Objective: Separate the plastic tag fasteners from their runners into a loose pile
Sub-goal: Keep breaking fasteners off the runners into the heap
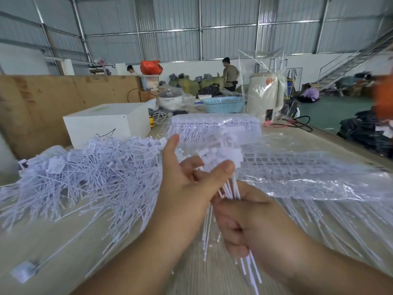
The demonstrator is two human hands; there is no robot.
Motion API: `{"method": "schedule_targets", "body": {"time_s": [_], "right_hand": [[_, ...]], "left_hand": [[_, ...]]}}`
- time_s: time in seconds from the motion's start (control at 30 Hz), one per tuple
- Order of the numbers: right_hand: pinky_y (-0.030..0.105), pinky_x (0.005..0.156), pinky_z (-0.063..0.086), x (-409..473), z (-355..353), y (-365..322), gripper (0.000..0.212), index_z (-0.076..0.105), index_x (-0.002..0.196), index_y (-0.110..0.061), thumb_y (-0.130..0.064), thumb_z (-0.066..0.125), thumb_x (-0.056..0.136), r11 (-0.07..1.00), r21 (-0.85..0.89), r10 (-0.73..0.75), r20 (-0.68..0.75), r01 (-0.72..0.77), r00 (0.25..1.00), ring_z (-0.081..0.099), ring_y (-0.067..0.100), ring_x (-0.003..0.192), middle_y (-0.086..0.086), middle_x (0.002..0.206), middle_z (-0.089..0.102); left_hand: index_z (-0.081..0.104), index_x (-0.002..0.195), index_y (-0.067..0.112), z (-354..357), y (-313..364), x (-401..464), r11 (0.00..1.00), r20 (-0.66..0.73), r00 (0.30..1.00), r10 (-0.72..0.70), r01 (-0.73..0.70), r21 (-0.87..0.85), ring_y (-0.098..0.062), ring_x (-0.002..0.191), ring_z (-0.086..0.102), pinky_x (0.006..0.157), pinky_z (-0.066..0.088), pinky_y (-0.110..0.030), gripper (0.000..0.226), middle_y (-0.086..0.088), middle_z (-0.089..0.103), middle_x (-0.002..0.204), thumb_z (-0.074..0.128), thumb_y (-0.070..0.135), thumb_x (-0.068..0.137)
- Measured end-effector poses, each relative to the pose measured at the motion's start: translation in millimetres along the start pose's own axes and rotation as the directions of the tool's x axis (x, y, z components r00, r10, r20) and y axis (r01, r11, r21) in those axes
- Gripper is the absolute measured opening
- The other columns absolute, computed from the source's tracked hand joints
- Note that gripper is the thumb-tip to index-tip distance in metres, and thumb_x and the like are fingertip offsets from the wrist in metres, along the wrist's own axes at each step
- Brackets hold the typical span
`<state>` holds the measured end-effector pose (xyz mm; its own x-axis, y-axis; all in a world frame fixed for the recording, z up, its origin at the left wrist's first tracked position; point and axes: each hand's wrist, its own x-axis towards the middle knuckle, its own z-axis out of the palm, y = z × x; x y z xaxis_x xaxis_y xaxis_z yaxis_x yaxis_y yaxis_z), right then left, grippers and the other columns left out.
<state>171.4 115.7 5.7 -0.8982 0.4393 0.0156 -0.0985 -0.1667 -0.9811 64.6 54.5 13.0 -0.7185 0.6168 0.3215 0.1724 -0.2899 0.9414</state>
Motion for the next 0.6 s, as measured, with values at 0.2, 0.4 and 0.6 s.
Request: {"method": "schedule_targets", "body": {"time_s": [0.2,0.4,0.6], "right_hand": [[0.021,0.040,0.034,1,-6,-2,0.018,0.065,0.072,-0.014,-0.006,0.049,0.070,0.996,-0.007,-0.090,0.077,0.090,0.993,0.032,0.012,0.036,0.002,0.049,0.038],[0.033,0.054,0.053,7,-9,3,0.010,0.068,0.078,-0.006,-0.009,0.060,0.075,0.998,-0.017,-0.057,0.203,0.062,0.977,0.057,0.024,0.050,0.018,0.066,0.056],[0.031,0.062,0.055,2,-9,2,0.022,0.068,0.093,-0.011,-0.016,0.068,0.072,0.987,-0.155,-0.013,0.111,0.030,0.994,0.064,0.021,0.067,0.009,0.078,0.065]], "left_hand": [[0.070,0.073,0.020,6,0,-14,0.931,0.444,0.835,-0.325,0.366,-0.006,-0.025,0.041,0.057,0.043,0.048,-0.029,0.029,-0.010,0.053,0.050,0.083,0.044,0.067],[0.073,0.077,0.014,-3,7,-2,0.965,0.268,0.927,-0.264,0.253,0.074,-0.027,0.043,0.054,0.040,0.045,-0.026,0.022,-0.011,0.068,0.059,0.062,0.028,0.089],[0.056,0.071,0.011,-39,14,41,0.978,-0.075,0.977,-0.199,0.202,0.045,-0.012,0.033,0.031,0.040,0.027,-0.017,0.020,0.002,0.042,0.041,0.057,0.017,0.091]]}}
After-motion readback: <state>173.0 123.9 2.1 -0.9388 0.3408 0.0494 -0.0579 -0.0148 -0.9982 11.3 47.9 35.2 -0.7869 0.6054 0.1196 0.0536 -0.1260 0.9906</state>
